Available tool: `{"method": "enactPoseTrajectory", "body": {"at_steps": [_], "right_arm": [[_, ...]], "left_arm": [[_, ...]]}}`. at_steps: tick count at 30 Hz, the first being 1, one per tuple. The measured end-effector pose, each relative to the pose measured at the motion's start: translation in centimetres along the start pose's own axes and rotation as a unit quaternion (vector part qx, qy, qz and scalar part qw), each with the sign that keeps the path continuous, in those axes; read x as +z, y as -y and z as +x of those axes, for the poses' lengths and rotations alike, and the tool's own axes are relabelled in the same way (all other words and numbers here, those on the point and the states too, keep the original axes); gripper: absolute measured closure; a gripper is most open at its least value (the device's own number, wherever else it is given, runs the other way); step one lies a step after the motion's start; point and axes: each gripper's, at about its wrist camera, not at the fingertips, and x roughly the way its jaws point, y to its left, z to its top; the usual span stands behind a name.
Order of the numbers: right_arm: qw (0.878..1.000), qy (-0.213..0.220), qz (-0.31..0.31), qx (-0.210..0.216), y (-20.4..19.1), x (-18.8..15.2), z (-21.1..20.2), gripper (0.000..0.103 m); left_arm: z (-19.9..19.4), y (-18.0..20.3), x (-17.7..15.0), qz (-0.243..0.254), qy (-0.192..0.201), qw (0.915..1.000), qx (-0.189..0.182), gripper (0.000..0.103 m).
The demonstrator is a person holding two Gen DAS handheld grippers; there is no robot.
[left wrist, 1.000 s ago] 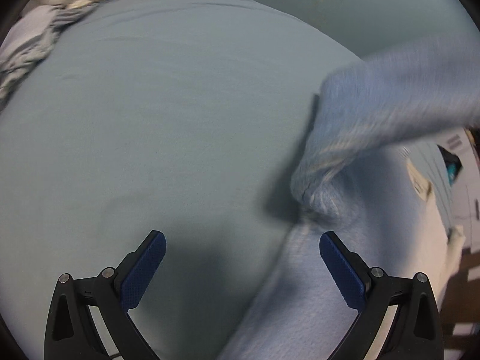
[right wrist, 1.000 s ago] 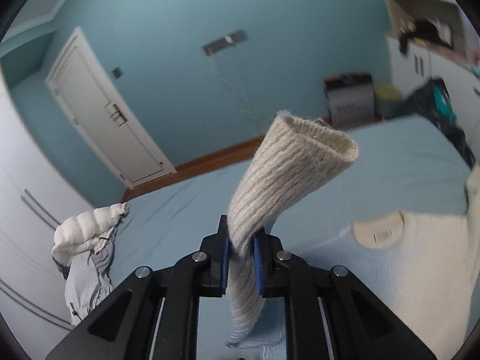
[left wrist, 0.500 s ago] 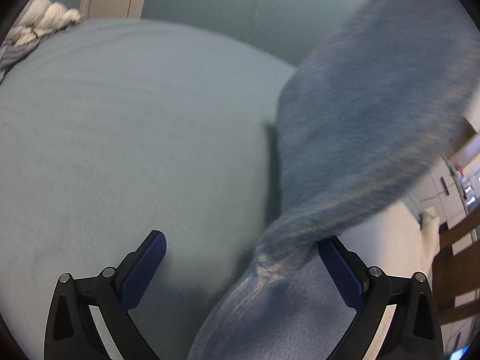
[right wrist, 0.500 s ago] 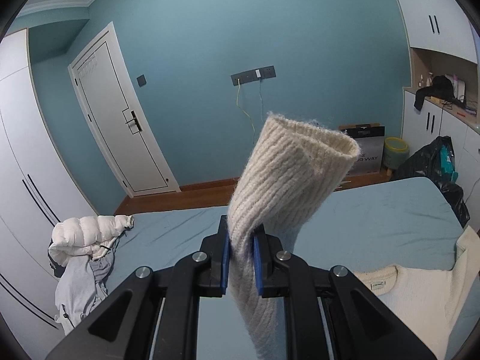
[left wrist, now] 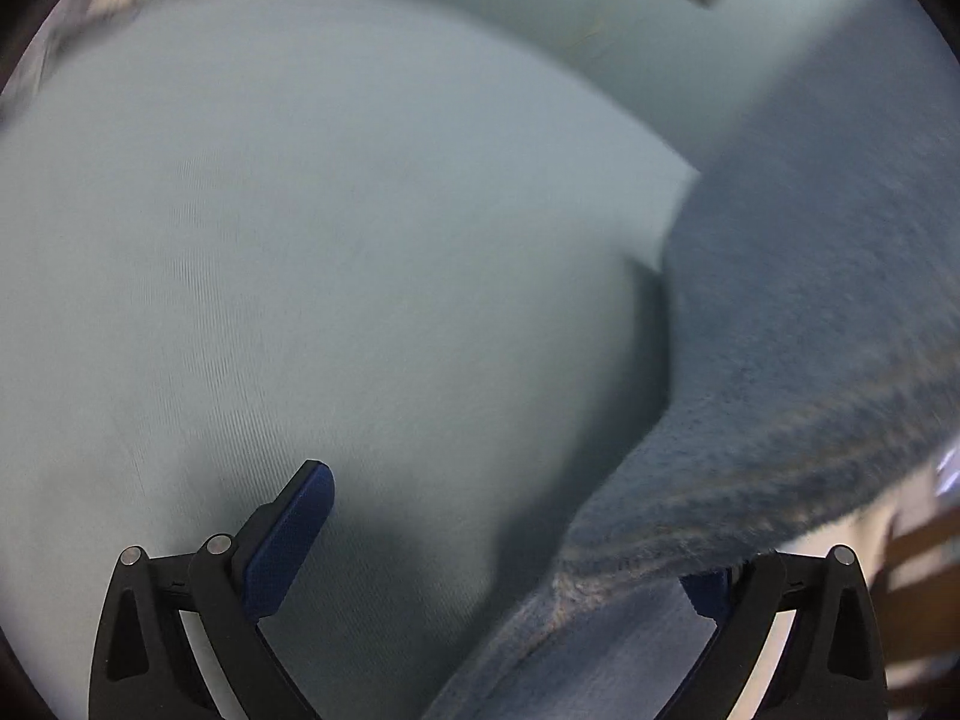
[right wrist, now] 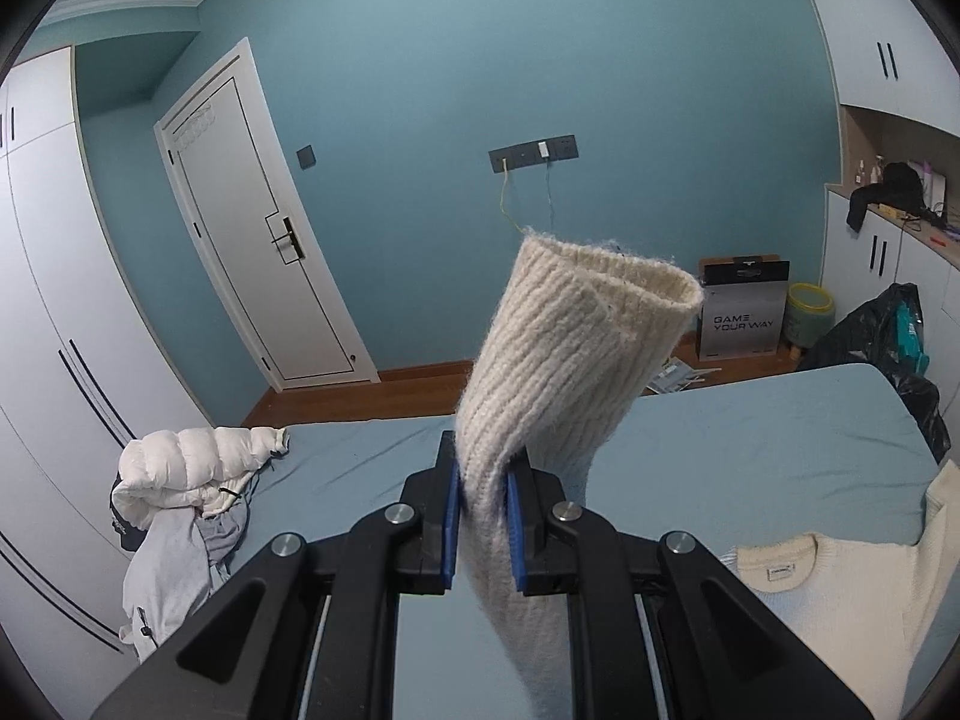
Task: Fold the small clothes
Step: 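Grasp the cream sleeve cuff with the right gripper and lift it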
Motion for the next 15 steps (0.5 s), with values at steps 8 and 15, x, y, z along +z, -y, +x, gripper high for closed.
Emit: {"method": "enactPoseTrajectory", "body": {"at_steps": [8,15], "right_arm": [[0.999,0.008,0.025,-0.029,9.9,-1.9,-1.7,0.094],[0.988,-0.017,0.090,-0.127,26.0,-10.0,-4.3,0.094]], "left_arm": [[-0.9,-0.3,0.1,0.020,-0.012,0.9947,0.100,0.000],[-1.9,-1.1,0.5,0.029,-0.025,0.9913,0.126,0.000]]}}
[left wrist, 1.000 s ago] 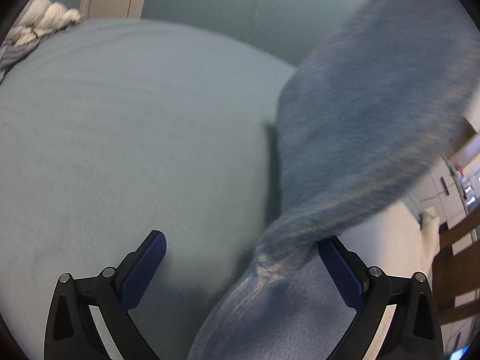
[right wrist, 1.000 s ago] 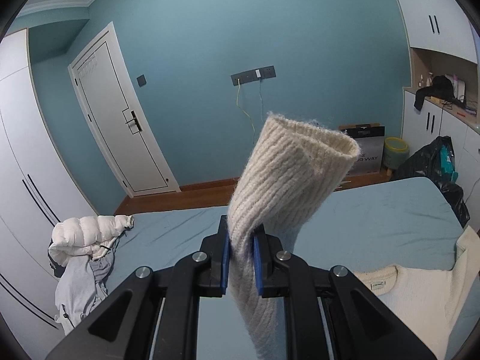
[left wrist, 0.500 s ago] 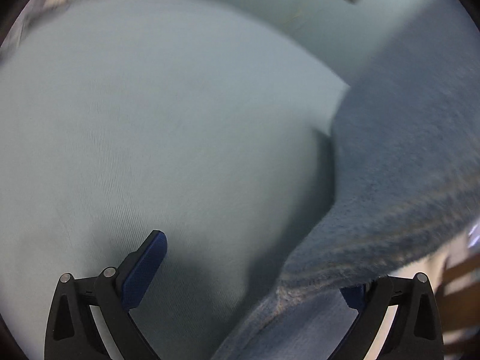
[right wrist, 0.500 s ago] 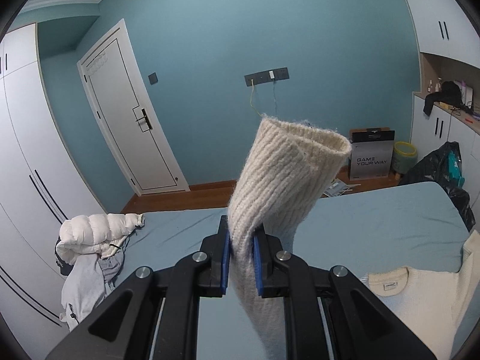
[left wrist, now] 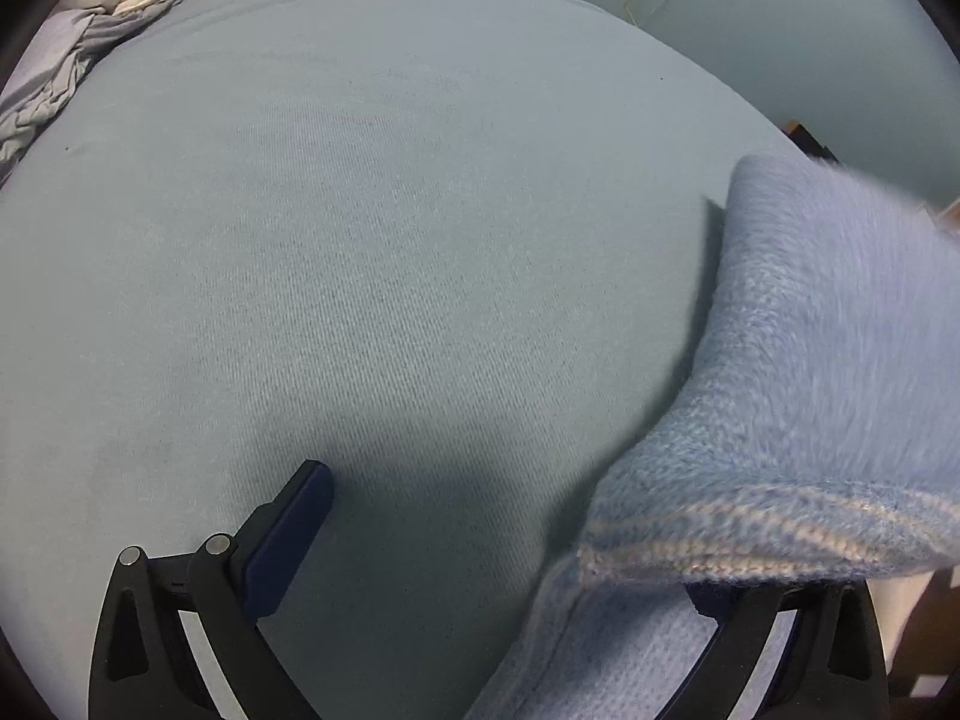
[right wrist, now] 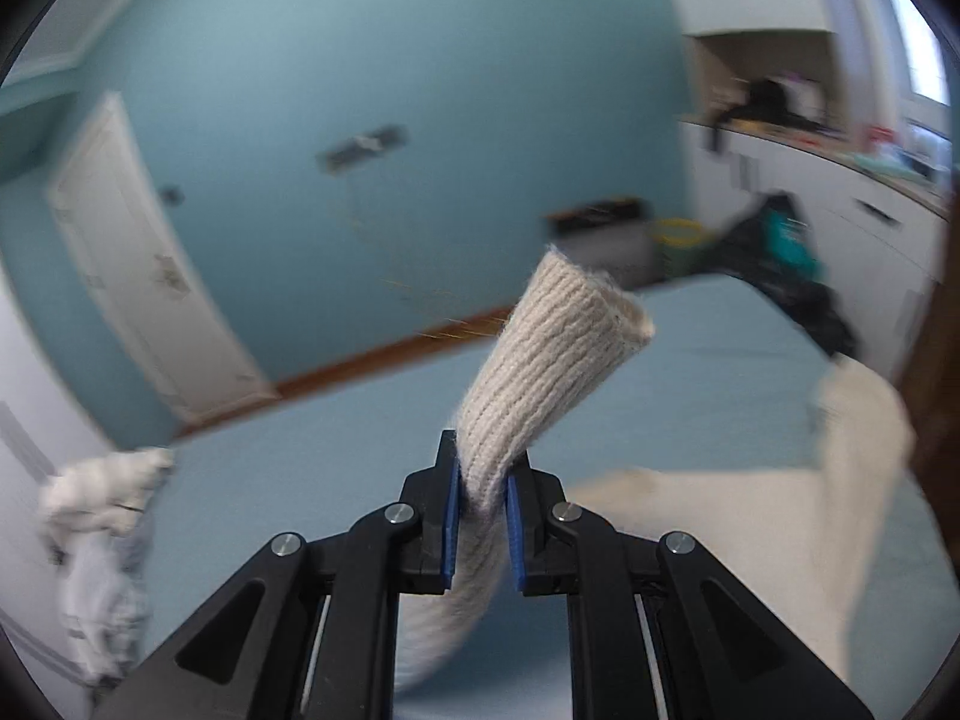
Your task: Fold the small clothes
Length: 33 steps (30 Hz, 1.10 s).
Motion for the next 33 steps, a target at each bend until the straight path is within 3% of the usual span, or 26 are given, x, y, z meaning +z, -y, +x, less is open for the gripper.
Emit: {"method": "enactPoseTrajectory", "body": {"at_steps": [4,5,6,7,9,12,14,16,18,21,24,26,29,30,31,32,33], "right_arm": [[0.996,-0.048,0.060,-0.053,10.1,-6.6,4.2,0.092],[0.993,-0.060,0.072,-0.065,12.2,-8.6,5.4,0.082],[0.989,-0.091,0.087,-0.081,15.4,-11.9,7.3,0.076],[0.982,-0.124,0.103,-0.102,17.5,-14.1,8.4,0.063],[0.958,-0.186,0.171,-0.139,22.2,-18.9,9.2,0.061],[0.943,-0.175,0.272,-0.086,26.0,-22.2,6.2,0.054],[0.938,-0.161,0.302,-0.051,26.7,-22.7,4.2,0.032],[0.933,-0.142,0.332,-0.005,26.7,-22.7,2.1,0.024],[0.927,-0.144,0.345,0.038,26.5,-22.5,1.7,0.024],[0.904,-0.184,0.375,0.090,25.1,-22.1,3.6,0.024],[0.882,-0.221,0.406,0.088,23.8,-22.4,6.9,0.024],[0.891,-0.226,0.389,0.054,24.2,-21.9,8.0,0.031],[0.914,-0.183,0.363,0.011,24.0,-20.2,8.1,0.032],[0.927,-0.175,0.333,-0.007,23.5,-19.0,8.3,0.032],[0.935,-0.177,0.307,-0.015,23.0,-18.2,8.6,0.043],[0.945,-0.190,0.266,-0.018,22.2,-17.2,9.2,0.070],[0.948,-0.214,0.233,-0.028,21.5,-16.6,10.0,0.082]], "left_arm": [[-0.4,0.5,-0.4,0.033,-0.014,0.9993,0.005,0.000],[-0.3,1.1,-0.3,0.049,-0.023,0.9985,0.007,0.000],[-0.6,1.2,-0.4,0.059,-0.028,0.9979,0.008,0.000],[-1.3,1.3,-0.6,0.067,-0.031,0.9973,0.006,0.000],[-2.4,1.5,-1.2,0.086,-0.045,0.9952,-0.009,0.000],[-6.3,0.1,-1.4,0.089,-0.062,0.9941,-0.006,0.000],[-9.8,-0.9,-0.5,0.066,-0.043,0.9964,-0.029,0.000],[-12.7,-2.0,-0.5,0.048,-0.026,0.9975,-0.045,0.000],[-14.5,-2.7,-0.9,0.043,-0.007,0.9983,-0.040,0.000],[-16.5,-2.8,-2.1,0.047,0.012,0.9980,-0.040,0.000],[-15.9,-1.0,-2.8,0.052,0.015,0.9974,-0.048,0.000],[-14.8,-0.2,-2.8,0.050,0.014,0.9976,-0.046,0.000],[-12.5,1.6,-3.4,0.052,0.013,0.9975,-0.047,0.000],[-12.3,1.8,-3.4,0.055,0.014,0.9973,-0.046,0.000],[-12.4,1.9,-3.5,0.059,0.014,0.9972,-0.045,0.000],[-12.2,2.1,-3.4,0.063,0.011,0.9970,-0.043,0.000],[-11.8,2.4,-3.5,0.063,0.009,0.9970,-0.043,0.000]]}}
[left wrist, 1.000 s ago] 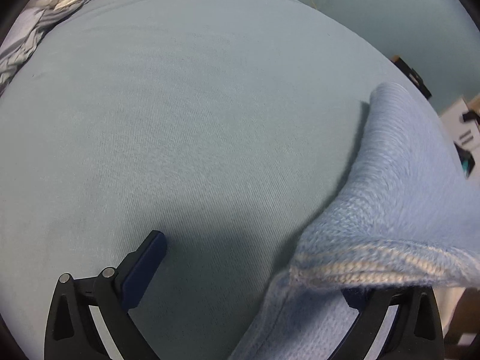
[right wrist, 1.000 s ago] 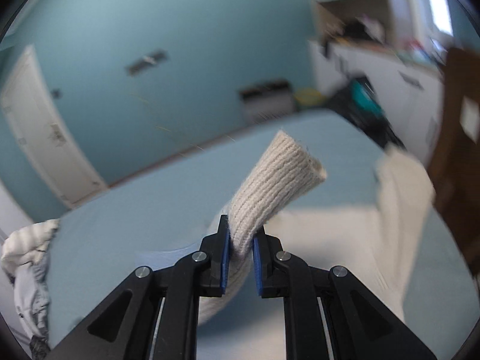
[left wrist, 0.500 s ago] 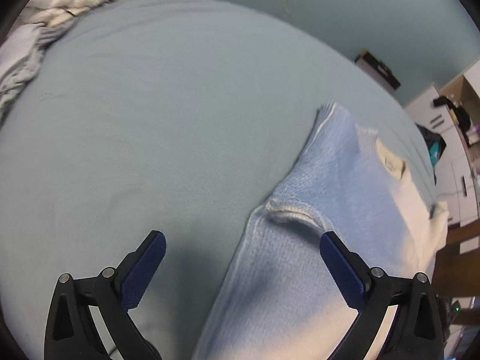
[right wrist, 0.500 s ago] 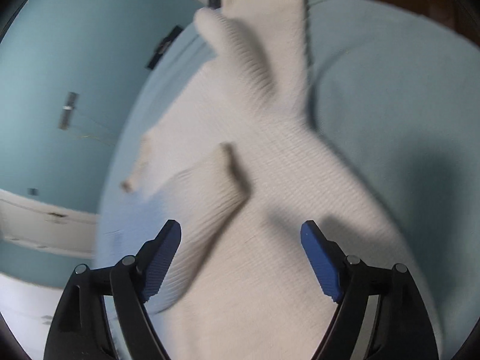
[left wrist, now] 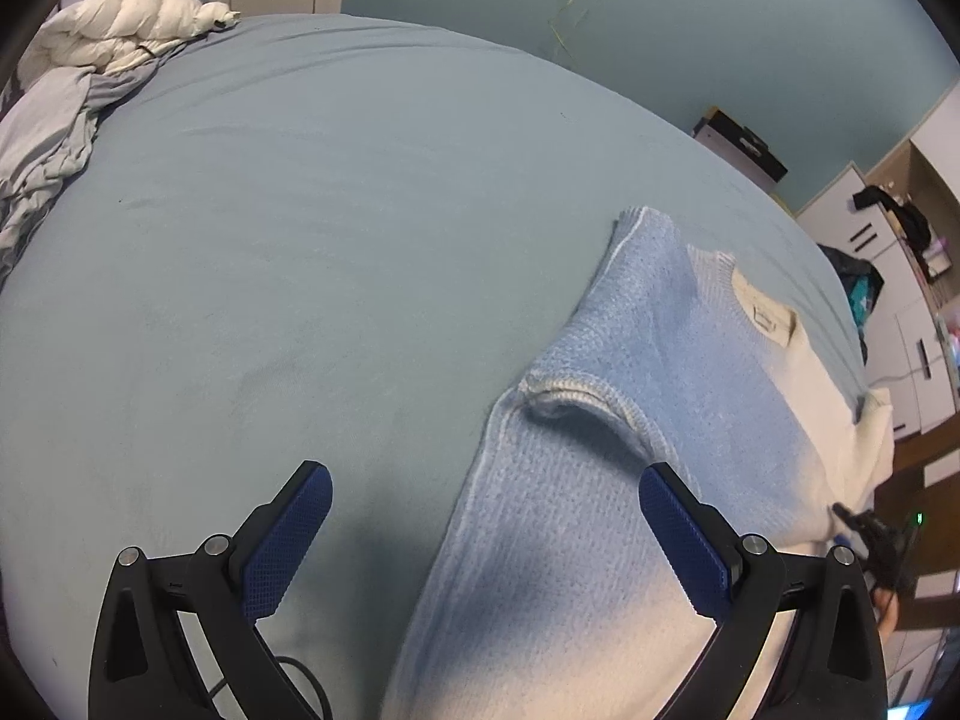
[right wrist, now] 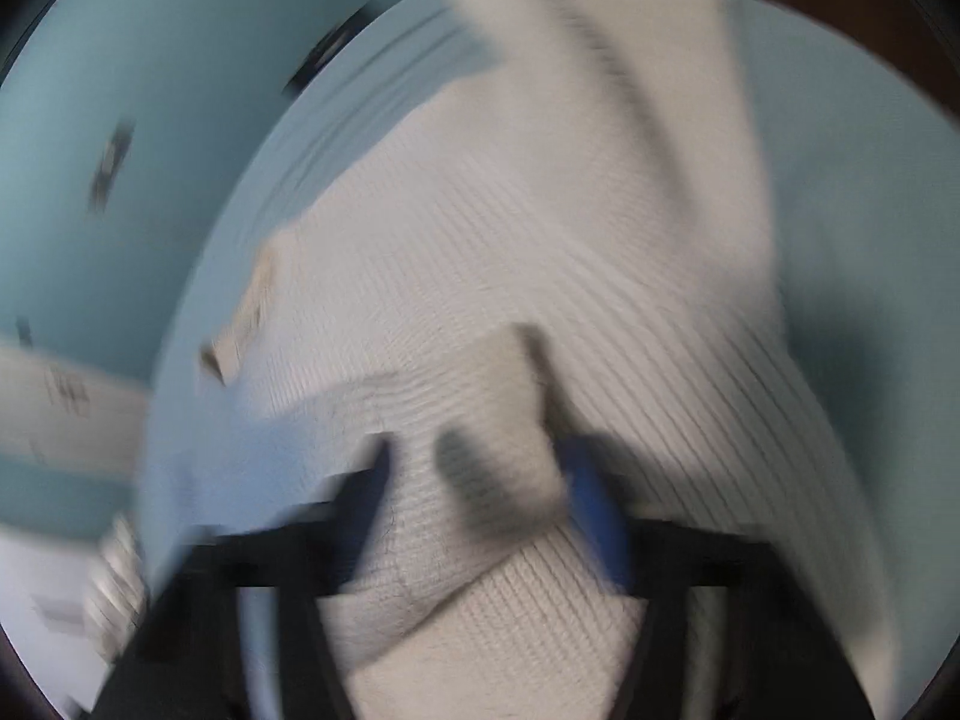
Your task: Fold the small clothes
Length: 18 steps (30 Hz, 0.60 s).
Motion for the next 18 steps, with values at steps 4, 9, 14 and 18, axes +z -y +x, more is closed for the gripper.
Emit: {"method": "enactPoseTrajectory", "body": {"at_steps": [4,9,14,18], "right_arm": [[0.996,-0.029,-0.078,-0.042,-2.5,0.8,-0.7,0.097],[0.990,-0.016,-0.127,0.057,-7.0,1.8,-8.7,0.099],[0.993,-0.009,-0.091,0.080,-6.3,3.0,-11.3,0.098],[0.998,0.005,0.025,0.061,-1.1,6.8,-6.3,0.029]], "left_arm": [[0.1,0.7,0.0,0.005,-0.003,0.9999,-0.015,0.000],[-0.9,1.1,-0.2,0.018,0.009,0.9997,-0.015,0.000],[-1.0,1.3,0.0,0.016,0.011,0.9996,-0.022,0.000],[-0.3,1.6,0.0,0.020,0.007,0.9997,-0.015,0.000]]}}
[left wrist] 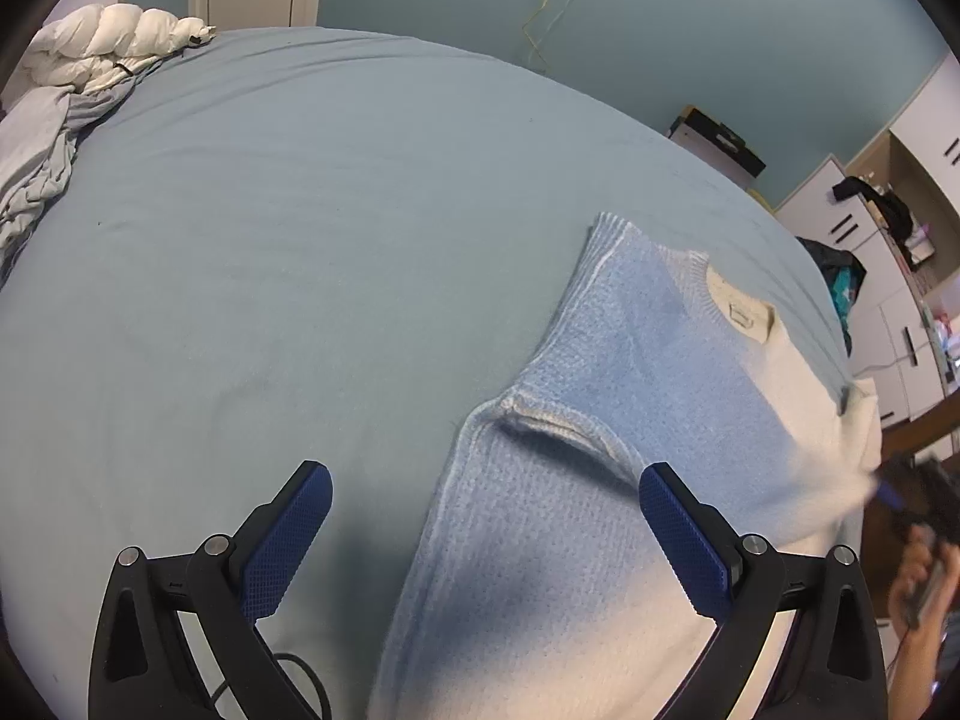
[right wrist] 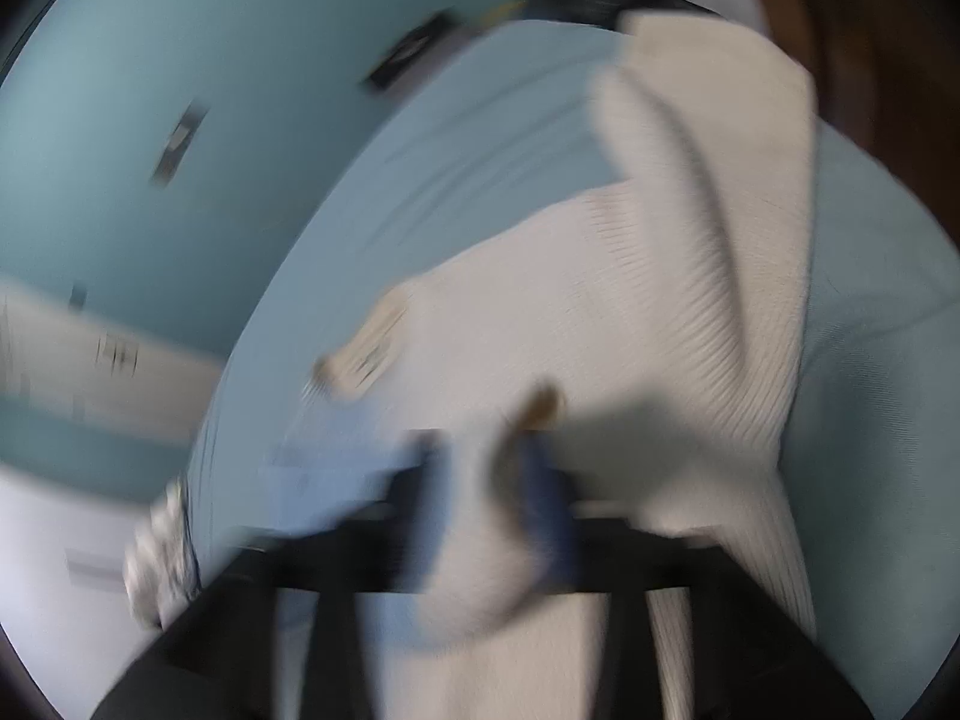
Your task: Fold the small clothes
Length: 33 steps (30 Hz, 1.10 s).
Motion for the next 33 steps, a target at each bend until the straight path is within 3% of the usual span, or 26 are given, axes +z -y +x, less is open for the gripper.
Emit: {"method": "enactPoseTrajectory", "body": {"at_steps": [1,3,6,9,12,15,18,24,29,30,31,32,33], "right_arm": [[1.000,-0.003,0.019,-0.019,0.7,0.6,1.0,0.012],[0.998,0.014,0.047,-0.050,2.7,0.0,1.9,0.012],[0.999,-0.015,0.022,-0.019,4.4,-2.8,3.5,0.012],[0.999,-0.039,0.003,-0.022,5.6,-6.3,4.7,0.012],[0.998,-0.061,0.012,-0.008,6.1,-8.3,6.0,0.020],[0.999,-0.025,-0.013,-0.040,4.8,-7.6,6.7,0.023],[0.995,-0.017,-0.062,-0.072,3.0,-6.2,7.7,0.023],[0.992,-0.033,-0.094,-0.077,-0.3,-4.1,8.5,0.023],[0.979,-0.096,-0.135,-0.121,-1.8,-3.1,12.3,0.024],[0.978,-0.089,-0.139,-0.131,-2.1,-2.9,12.9,0.028],[0.977,-0.079,-0.141,-0.141,-2.4,-2.7,13.1,0.045],[0.974,-0.070,-0.143,-0.160,-2.7,-2.6,13.4,0.071],[0.969,-0.061,-0.148,-0.187,-3.0,-2.4,13.6,0.084]], "left_arm": [[0.2,0.1,0.0,0.001,-0.002,1.0000,0.001,0.000],[0.3,0.3,-0.1,0.004,-0.005,1.0000,0.000,0.000],[0.1,0.7,-0.2,0.013,-0.006,0.9999,-0.001,0.000],[0.1,1.3,-0.3,0.023,-0.006,0.9997,-0.001,0.000],[0.4,1.7,-0.5,0.030,-0.010,0.9995,0.001,0.000],[0.8,1.8,-0.7,0.032,-0.015,0.9993,0.005,0.000],[0.8,1.8,-0.6,0.031,-0.016,0.9994,0.006,0.000],[1.1,2.2,-0.7,0.038,-0.016,0.9991,0.008,0.000],[1.4,2.9,-0.9,0.052,-0.020,0.9984,0.011,0.000],[1.4,2.9,-0.9,0.053,-0.020,0.9983,0.012,0.000],[1.4,3.0,-1.0,0.055,-0.019,0.9982,0.013,0.000],[1.5,3.1,-0.9,0.055,-0.020,0.9982,0.013,0.000],[1.5,3.1,-0.9,0.055,-0.021,0.9982,0.013,0.000]]}}
